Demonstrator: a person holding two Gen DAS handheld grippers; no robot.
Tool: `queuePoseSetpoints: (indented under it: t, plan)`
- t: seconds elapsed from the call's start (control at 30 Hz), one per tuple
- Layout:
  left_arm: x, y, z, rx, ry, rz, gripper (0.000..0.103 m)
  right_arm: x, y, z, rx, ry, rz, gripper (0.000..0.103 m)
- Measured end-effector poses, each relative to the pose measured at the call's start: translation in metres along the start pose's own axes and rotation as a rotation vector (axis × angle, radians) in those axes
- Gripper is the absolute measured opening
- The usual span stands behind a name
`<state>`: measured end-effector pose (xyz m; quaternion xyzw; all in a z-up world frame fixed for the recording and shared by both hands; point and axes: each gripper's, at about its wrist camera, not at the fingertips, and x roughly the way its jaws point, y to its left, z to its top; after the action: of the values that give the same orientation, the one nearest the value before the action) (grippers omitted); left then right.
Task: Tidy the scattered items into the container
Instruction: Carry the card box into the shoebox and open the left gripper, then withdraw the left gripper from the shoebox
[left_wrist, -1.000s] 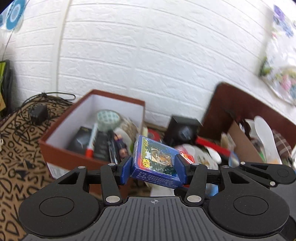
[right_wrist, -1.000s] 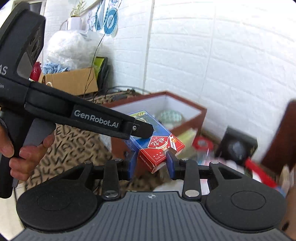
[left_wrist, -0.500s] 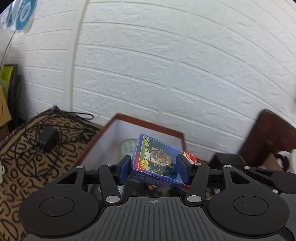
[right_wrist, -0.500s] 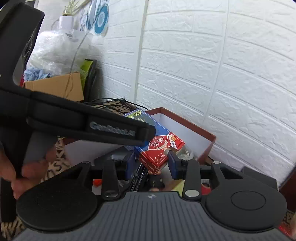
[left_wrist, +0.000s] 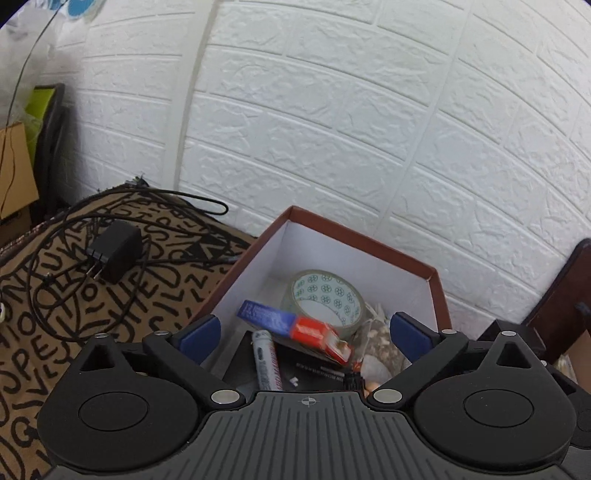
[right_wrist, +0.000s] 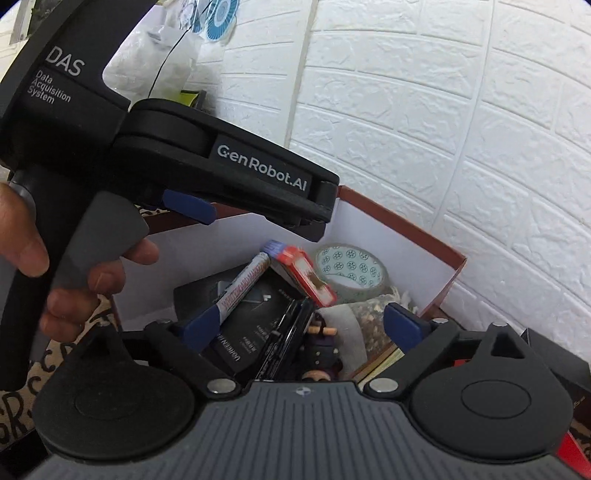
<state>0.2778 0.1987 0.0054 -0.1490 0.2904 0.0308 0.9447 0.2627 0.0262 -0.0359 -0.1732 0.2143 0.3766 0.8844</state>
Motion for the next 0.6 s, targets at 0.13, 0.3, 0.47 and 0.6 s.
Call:
queuePoseSetpoints:
  t: [0.13, 0.3, 0.47, 0.6]
  plan:
    - [-0.008, -0.006, -0.005, 0.017, 0.01, 0.003, 0.103, -0.011, -0.003, 0.002, 0.025, -0.005, -0.011, 0.1]
    - [-0.031, -0.015, -0.011, 0.041, 0.0, 0.003, 0.103, -0.039, -0.007, 0.0, 0.061, -0.026, -0.016, 0.102]
    - [-0.066, -0.029, -0.026, 0.096, -0.008, 0.02, 0.103, -0.073, -0.003, -0.003, 0.099, -0.029, -0.015, 0.103]
    - [-0.098, -0.04, -0.041, 0.139, -0.026, 0.054, 0.103, -0.099, -0.002, -0.009, 0.133, -0.028, -0.009, 0.103]
